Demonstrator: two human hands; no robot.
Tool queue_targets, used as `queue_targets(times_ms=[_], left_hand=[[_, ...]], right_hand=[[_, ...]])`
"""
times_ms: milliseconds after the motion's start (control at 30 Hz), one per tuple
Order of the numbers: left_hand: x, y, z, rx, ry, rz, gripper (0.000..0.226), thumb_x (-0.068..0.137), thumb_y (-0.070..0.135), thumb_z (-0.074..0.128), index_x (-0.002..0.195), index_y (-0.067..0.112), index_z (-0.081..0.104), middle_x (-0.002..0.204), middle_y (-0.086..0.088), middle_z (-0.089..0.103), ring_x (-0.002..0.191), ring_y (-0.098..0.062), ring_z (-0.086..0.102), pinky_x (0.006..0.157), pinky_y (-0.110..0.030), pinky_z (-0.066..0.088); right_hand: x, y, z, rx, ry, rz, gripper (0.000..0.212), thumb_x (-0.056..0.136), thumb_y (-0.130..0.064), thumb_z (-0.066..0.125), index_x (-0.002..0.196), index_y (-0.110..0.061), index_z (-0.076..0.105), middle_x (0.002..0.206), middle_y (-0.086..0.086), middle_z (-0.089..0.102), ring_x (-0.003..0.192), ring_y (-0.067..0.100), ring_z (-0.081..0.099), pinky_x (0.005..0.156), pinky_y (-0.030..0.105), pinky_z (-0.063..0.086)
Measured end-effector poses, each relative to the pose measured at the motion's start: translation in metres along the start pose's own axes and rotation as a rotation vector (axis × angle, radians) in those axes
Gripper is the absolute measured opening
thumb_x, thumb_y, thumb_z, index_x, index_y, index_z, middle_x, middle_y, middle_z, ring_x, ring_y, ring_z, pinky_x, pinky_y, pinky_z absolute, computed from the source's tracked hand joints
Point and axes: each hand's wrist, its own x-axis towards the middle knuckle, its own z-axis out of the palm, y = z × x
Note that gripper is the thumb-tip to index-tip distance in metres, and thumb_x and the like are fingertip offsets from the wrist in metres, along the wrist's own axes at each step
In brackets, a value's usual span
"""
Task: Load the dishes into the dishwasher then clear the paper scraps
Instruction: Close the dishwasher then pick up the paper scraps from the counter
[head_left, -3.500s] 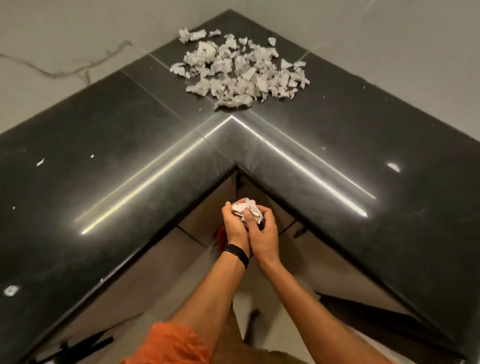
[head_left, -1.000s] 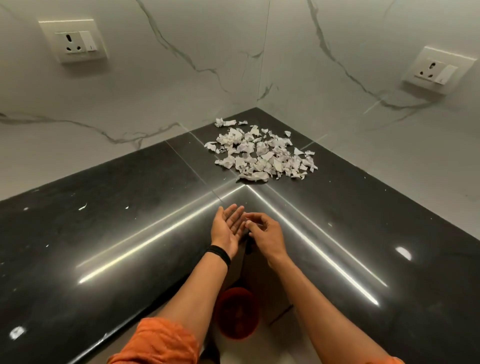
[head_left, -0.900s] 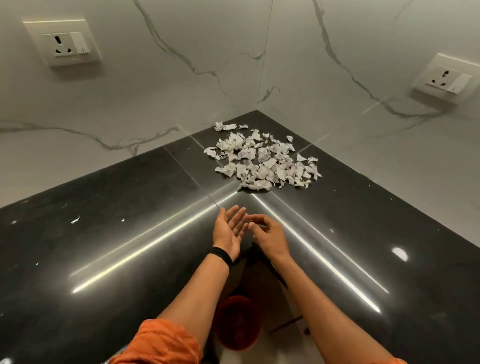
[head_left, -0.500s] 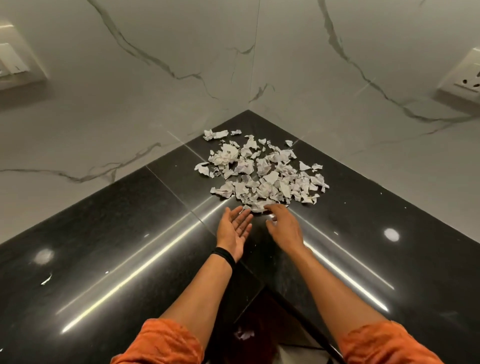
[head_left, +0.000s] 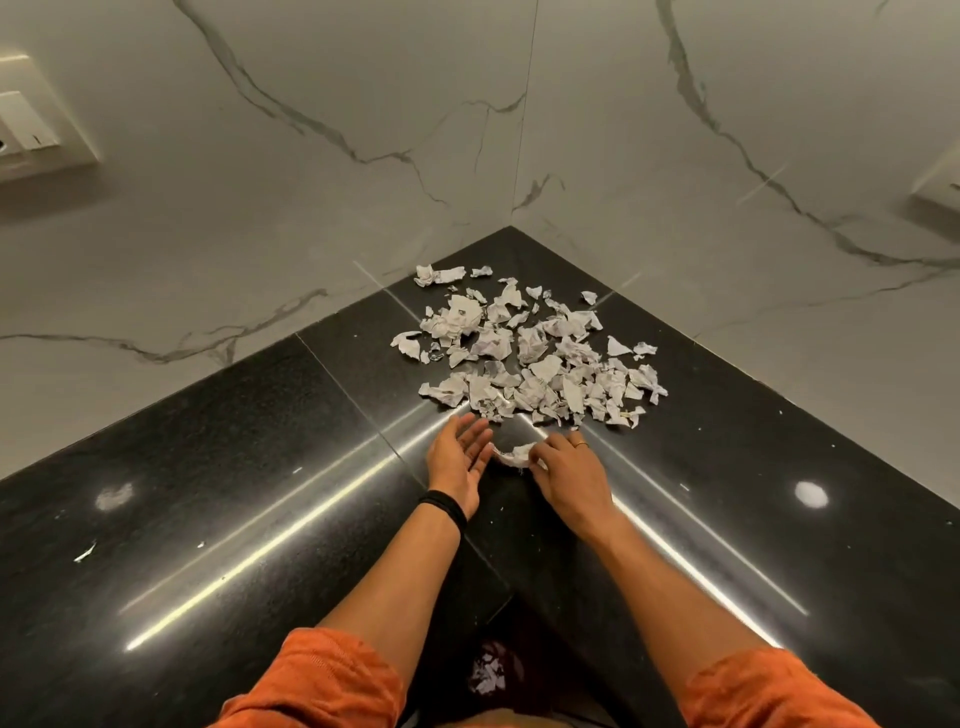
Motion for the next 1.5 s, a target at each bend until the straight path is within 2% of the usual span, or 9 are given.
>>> queue_targets(times_ms=[233, 467, 533, 700, 833, 933, 1067, 1367, 1500], left_hand=[[0.002, -0.008, 0.018, 0.3, -0.024, 0.204, 0.014, 0.099, 0.025, 0.06, 0.107, 0.016, 0.067, 0.104, 0.004, 0.068, 0.1, -0.012, 0.06, 0.091, -0.031, 0.044], [-0.001, -0.021, 0.03, 0.116, -0.142, -0.088, 0.024, 0.102, 0.029, 0.053, 0.096, 0.011, 0.067, 0.1, -0.011, 0.072, 0.085, -0.021, 0.066, 0.074, -0.032, 0.057], [0.003, -0.025, 0.025, 0.14, -0.11, -0.099, 0.033, 0.105, 0.034, 0.048, 0.094, 0.008, 0.066, 0.099, -0.014, 0.073, 0.09, -0.025, 0.068, 0.084, -0.037, 0.058], [0.015, -0.021, 0.013, 0.106, 0.146, -0.068, 0.043, 0.107, 0.041, 0.041, 0.088, 0.007, 0.061, 0.079, -0.012, 0.063, 0.07, -0.022, 0.062, 0.056, -0.028, 0.052], [0.016, -0.009, 0.008, -0.068, 0.162, -0.08, 0.04, 0.108, 0.036, 0.039, 0.087, 0.007, 0.059, 0.071, -0.002, 0.045, 0.063, -0.012, 0.049, 0.054, -0.021, 0.043], [0.017, -0.005, 0.004, -0.149, 0.102, -0.095, 0.035, 0.106, 0.031, 0.042, 0.09, 0.007, 0.06, 0.073, -0.002, 0.048, 0.064, -0.01, 0.047, 0.059, -0.021, 0.04], [0.021, -0.005, -0.001, -0.194, 0.083, -0.084, 0.031, 0.105, 0.026, 0.042, 0.091, 0.005, 0.062, 0.076, -0.005, 0.052, 0.067, -0.013, 0.053, 0.062, -0.022, 0.044], [0.027, -0.011, 0.01, -0.205, -0.001, -0.116, 0.024, 0.1, 0.018, 0.047, 0.089, 0.006, 0.064, 0.08, -0.009, 0.06, 0.071, -0.019, 0.061, 0.068, -0.03, 0.052], [0.03, -0.022, 0.018, -0.213, -0.074, -0.172, 0.043, 0.105, 0.038, 0.042, 0.096, 0.003, 0.066, 0.097, -0.018, 0.068, 0.092, -0.028, 0.068, 0.085, -0.037, 0.056]], right_hand=[[0.001, -0.004, -0.013, 0.366, 0.087, 0.009, 0.007, 0.093, -0.021, 0.068, 0.099, -0.019, 0.067, 0.104, -0.008, 0.061, 0.091, 0.01, 0.058, 0.076, 0.028, 0.052], [0.0, -0.036, -0.005, 0.551, 0.128, 0.017, 0.028, 0.081, -0.008, 0.075, 0.105, -0.023, 0.076, 0.103, -0.008, 0.073, 0.096, 0.012, 0.062, 0.081, 0.028, 0.052], [-0.004, -0.038, -0.004, 0.556, 0.138, 0.047, 0.028, 0.08, -0.008, 0.077, 0.104, -0.023, 0.077, 0.097, -0.009, 0.071, 0.094, 0.01, 0.055, 0.076, 0.023, 0.048], [0.008, -0.039, -0.017, 0.86, 0.165, 0.067, 0.018, 0.083, -0.013, 0.078, 0.099, -0.02, 0.073, 0.097, -0.008, 0.069, 0.09, 0.01, 0.067, 0.078, 0.024, 0.057], [0.022, -0.019, -0.009, 0.66, 0.087, 0.234, 0.026, 0.087, -0.009, 0.073, 0.111, -0.02, 0.071, 0.103, -0.006, 0.07, 0.09, 0.005, 0.066, 0.085, 0.031, 0.059], [0.015, -0.015, 0.004, 0.416, -0.124, 0.134, 0.033, 0.088, -0.013, 0.073, 0.12, -0.019, 0.07, 0.112, -0.002, 0.071, 0.101, 0.013, 0.065, 0.094, 0.034, 0.054], [0.007, -0.021, 0.012, 0.28, -0.067, 0.014, 0.024, 0.092, -0.01, 0.066, 0.112, -0.021, 0.073, 0.107, -0.004, 0.071, 0.101, 0.017, 0.063, 0.092, 0.036, 0.051], [0.026, -0.042, 0.003, 0.901, 0.102, 0.331, 0.021, 0.084, -0.012, 0.076, 0.1, -0.025, 0.074, 0.088, -0.01, 0.075, 0.085, 0.003, 0.07, 0.081, 0.028, 0.059], [0.033, -0.055, 0.006, 0.643, 0.039, 0.145, 0.029, 0.086, -0.018, 0.071, 0.108, -0.036, 0.074, 0.091, -0.011, 0.073, 0.093, 0.006, 0.061, 0.081, 0.022, 0.052]])
